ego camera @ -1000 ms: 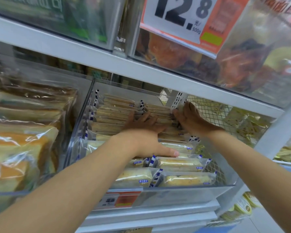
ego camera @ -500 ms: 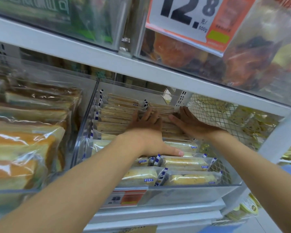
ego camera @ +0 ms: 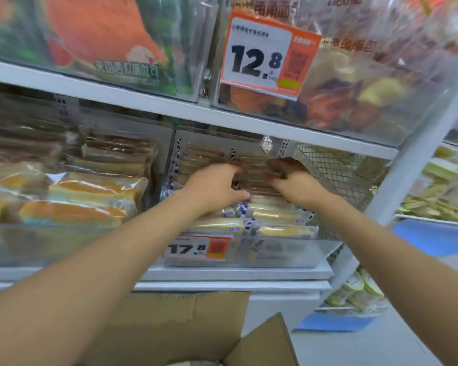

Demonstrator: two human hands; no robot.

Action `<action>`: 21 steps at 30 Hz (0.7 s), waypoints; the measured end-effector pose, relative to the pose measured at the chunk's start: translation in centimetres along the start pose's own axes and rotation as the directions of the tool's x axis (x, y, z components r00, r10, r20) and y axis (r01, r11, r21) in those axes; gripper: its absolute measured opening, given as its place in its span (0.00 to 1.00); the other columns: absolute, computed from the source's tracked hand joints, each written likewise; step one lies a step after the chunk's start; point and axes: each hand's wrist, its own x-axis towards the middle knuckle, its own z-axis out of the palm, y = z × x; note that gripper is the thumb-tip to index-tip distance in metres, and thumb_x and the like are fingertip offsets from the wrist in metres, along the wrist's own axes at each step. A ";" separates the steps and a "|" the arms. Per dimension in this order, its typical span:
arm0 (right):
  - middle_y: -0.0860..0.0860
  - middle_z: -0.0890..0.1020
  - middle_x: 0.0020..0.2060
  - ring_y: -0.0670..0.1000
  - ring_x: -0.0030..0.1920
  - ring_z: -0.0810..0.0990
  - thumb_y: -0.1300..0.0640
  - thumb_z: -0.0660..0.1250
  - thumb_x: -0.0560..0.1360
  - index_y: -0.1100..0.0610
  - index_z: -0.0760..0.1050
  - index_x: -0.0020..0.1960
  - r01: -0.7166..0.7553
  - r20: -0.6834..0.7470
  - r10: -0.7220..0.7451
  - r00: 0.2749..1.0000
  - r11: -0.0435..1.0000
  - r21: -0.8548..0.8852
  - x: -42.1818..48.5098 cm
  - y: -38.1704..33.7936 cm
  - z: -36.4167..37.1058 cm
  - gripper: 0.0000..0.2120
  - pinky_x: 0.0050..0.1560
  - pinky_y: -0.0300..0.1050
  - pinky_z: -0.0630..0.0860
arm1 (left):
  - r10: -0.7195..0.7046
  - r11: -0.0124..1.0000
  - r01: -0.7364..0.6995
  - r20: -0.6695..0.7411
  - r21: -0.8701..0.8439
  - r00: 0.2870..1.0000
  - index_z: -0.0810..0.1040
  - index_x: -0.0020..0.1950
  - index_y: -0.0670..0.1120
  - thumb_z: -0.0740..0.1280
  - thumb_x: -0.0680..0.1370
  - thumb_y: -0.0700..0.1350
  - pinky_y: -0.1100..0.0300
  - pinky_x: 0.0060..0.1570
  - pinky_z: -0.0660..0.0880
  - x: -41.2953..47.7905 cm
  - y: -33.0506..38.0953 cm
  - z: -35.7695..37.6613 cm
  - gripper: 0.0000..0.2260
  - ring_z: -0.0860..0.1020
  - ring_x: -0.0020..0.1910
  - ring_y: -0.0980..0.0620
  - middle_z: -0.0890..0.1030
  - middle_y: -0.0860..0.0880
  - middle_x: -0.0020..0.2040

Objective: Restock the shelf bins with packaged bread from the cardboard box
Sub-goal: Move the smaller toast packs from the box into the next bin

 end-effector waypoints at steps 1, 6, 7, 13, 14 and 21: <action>0.53 0.80 0.56 0.54 0.55 0.79 0.49 0.66 0.76 0.55 0.77 0.63 0.011 -0.056 -0.010 0.998 1.000 0.011 -1.5 -1.1 -0.1 0.17 0.55 0.43 0.74 | -0.003 0.999 0.006 -0.083 0.043 0.997 0.77 0.60 0.52 0.71 0.74 0.57 0.52 0.56 0.75 -1.5 0.0 -0.6 0.18 0.78 0.59 0.47 0.80 0.50 0.60; 0.45 0.75 0.30 0.50 0.36 0.76 0.57 0.68 0.73 0.52 0.79 0.44 0.186 -0.204 -0.169 0.964 0.980 0.068 -9.2 -6.3 0.9 0.02 0.42 0.50 0.77 | -0.022 0.999 0.029 -0.243 0.029 0.970 0.74 0.44 0.52 0.68 0.75 0.48 0.54 0.41 0.72 -10.3 0.9 -2.2 0.04 0.76 0.44 0.49 0.77 0.55 0.39; 0.45 0.74 0.29 0.50 0.35 0.75 0.57 0.68 0.73 0.52 0.79 0.43 0.208 -0.188 -0.193 0.963 0.976 0.064 -10.7 -7.2 1.4 0.02 0.40 0.50 0.76 | -0.019 0.999 0.029 -0.243 0.036 0.970 0.74 0.43 0.52 0.68 0.74 0.48 0.55 0.40 0.70 -11.9 1.1 -2.1 0.04 0.76 0.43 0.50 0.76 0.55 0.38; 0.49 0.81 0.34 0.52 0.37 0.79 0.57 0.67 0.73 0.53 0.79 0.45 0.199 0.092 -0.213 0.973 0.970 0.142 -19.0 -11.0 8.7 0.02 0.40 0.50 0.76 | -0.262 0.964 0.263 0.045 -0.040 0.964 0.72 0.39 0.52 0.71 0.72 0.48 0.54 0.43 0.75 -21.1 -3.1 2.7 0.08 0.79 0.44 0.46 0.76 0.53 0.36; 0.48 0.82 0.36 0.51 0.39 0.80 0.56 0.67 0.73 0.52 0.80 0.46 0.178 0.160 -0.201 0.966 0.972 0.151 -20.2 -11.1 10.5 0.04 0.42 0.50 0.77 | -0.309 0.948 0.314 0.092 -0.052 0.947 0.72 0.37 0.51 0.71 0.72 0.46 0.55 0.44 0.75 -22.5 -4.4 3.8 0.09 0.79 0.43 0.45 0.76 0.53 0.36; 0.45 0.80 0.43 0.47 0.44 0.78 0.56 0.67 0.75 0.54 0.79 0.58 0.055 0.609 -0.182 0.772 0.974 0.220 -26.1 -9.4 22.3 0.12 0.51 0.50 0.77 | -0.534 0.800 0.581 0.264 -0.149 0.803 0.75 0.38 0.48 0.75 0.72 0.44 0.61 0.38 0.70 -31.4 -13.6 9.5 0.09 0.74 0.31 0.57 0.77 0.54 0.32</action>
